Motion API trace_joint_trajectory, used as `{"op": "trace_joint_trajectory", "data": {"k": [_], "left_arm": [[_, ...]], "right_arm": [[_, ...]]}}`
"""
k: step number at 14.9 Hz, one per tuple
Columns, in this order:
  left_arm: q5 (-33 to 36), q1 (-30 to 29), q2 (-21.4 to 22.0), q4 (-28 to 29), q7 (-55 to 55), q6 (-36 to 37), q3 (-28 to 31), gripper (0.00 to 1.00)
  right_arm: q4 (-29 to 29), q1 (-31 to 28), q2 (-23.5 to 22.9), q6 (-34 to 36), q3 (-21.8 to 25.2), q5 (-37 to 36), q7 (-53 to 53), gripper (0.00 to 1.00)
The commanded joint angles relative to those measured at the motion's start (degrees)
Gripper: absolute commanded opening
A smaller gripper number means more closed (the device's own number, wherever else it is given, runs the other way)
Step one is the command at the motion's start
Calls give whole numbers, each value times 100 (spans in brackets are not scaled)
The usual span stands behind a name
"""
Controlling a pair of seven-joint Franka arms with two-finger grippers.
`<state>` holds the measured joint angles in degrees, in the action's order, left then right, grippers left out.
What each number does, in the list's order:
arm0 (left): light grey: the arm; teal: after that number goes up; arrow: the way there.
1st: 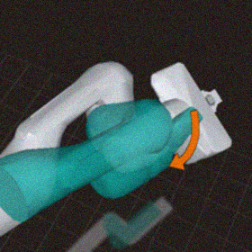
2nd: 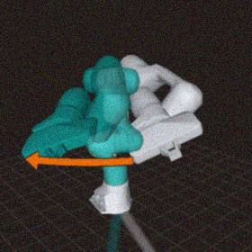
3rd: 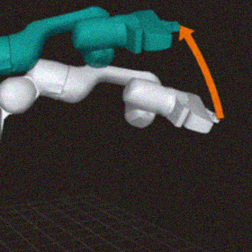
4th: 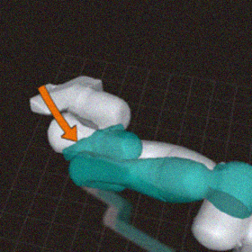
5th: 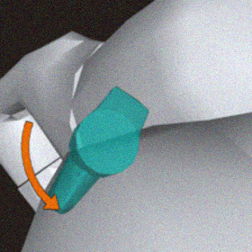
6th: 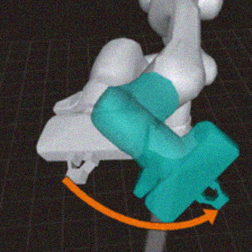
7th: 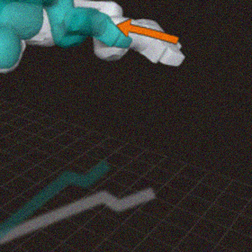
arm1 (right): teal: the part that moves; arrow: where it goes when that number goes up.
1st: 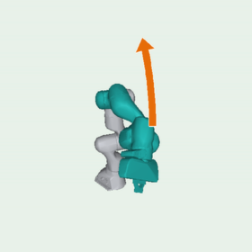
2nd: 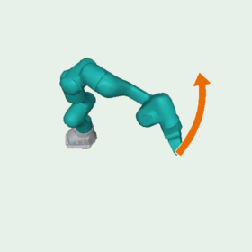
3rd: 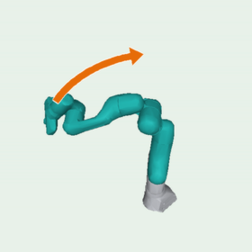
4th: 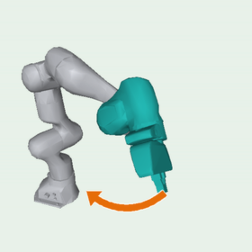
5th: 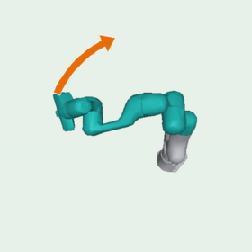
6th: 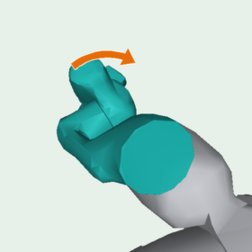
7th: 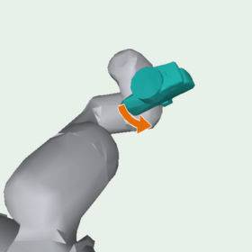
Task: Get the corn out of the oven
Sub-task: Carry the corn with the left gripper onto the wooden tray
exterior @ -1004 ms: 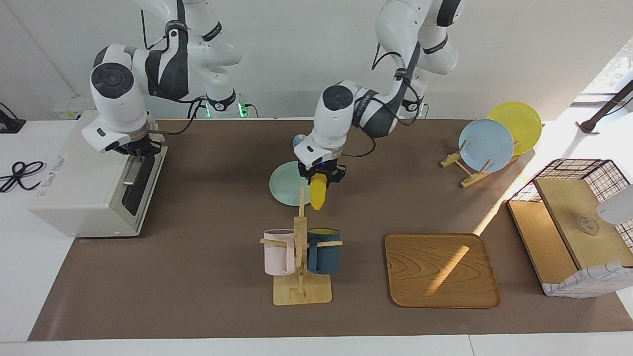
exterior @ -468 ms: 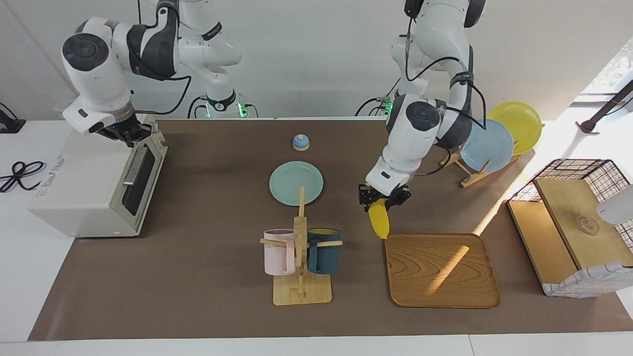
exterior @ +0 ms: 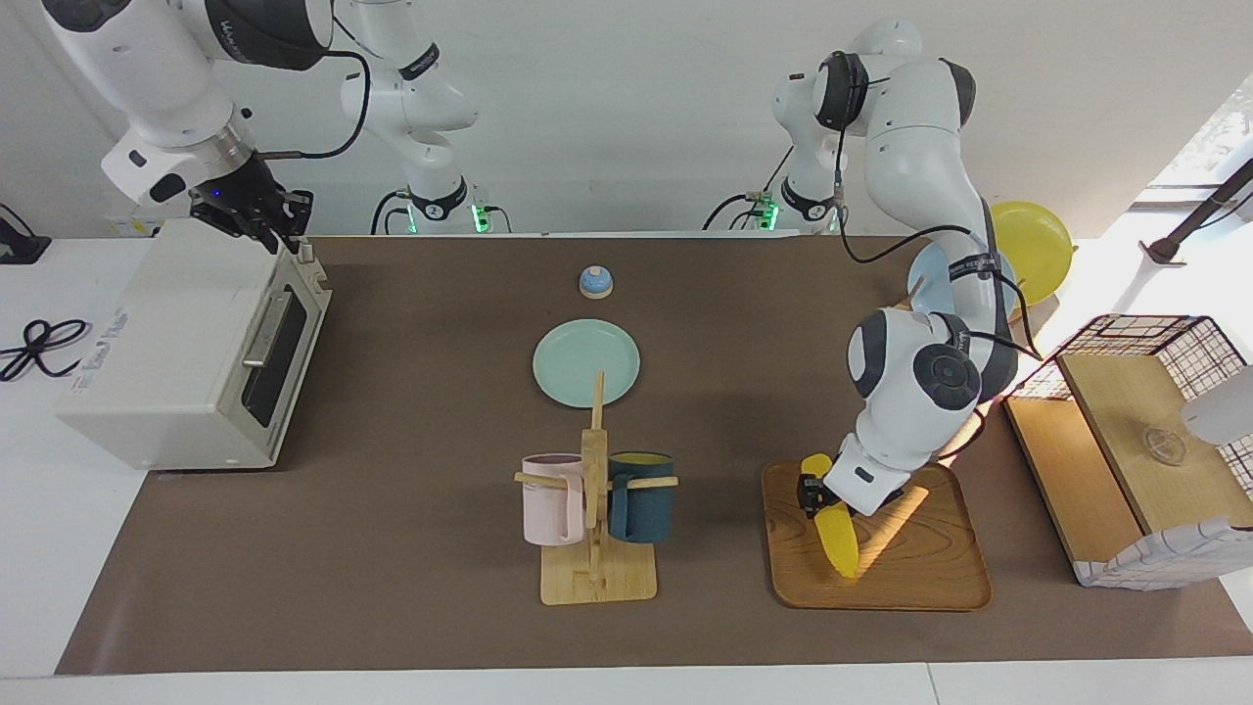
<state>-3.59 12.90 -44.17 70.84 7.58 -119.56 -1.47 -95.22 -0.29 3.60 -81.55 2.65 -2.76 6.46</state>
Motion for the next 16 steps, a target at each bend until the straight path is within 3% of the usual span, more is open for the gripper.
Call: {"op": "trace_joint_trajectory", "data": {"k": [1,4,5,6,7,12,16], "left_arm": [[95,-121,-276,-457,-344,135,-37,0],[104,-156,-268,-448,-389,152,-20,0],[104,-156,-268,-448,-458,170,-11,0],[104,-156,-259,-448,-546,196,-11,99],[104,-156,-224,-456,-590,310,-2,100],[43,-121,609,-439,-503,1162,-2,100],[95,-138,1971,254,-170,1785,7,100]], "right_arm": [[319,125,-166,105,-115,144,-188,28],[363,144,-175,157,-134,153,-206,29],[363,144,-175,157,-134,144,-206,46],[363,144,-175,157,-125,153,-206,76],[363,135,-184,157,-125,144,-206,100],[381,47,-228,149,-99,126,-206,100],[801,73,-455,280,-133,109,-206,100]]}}
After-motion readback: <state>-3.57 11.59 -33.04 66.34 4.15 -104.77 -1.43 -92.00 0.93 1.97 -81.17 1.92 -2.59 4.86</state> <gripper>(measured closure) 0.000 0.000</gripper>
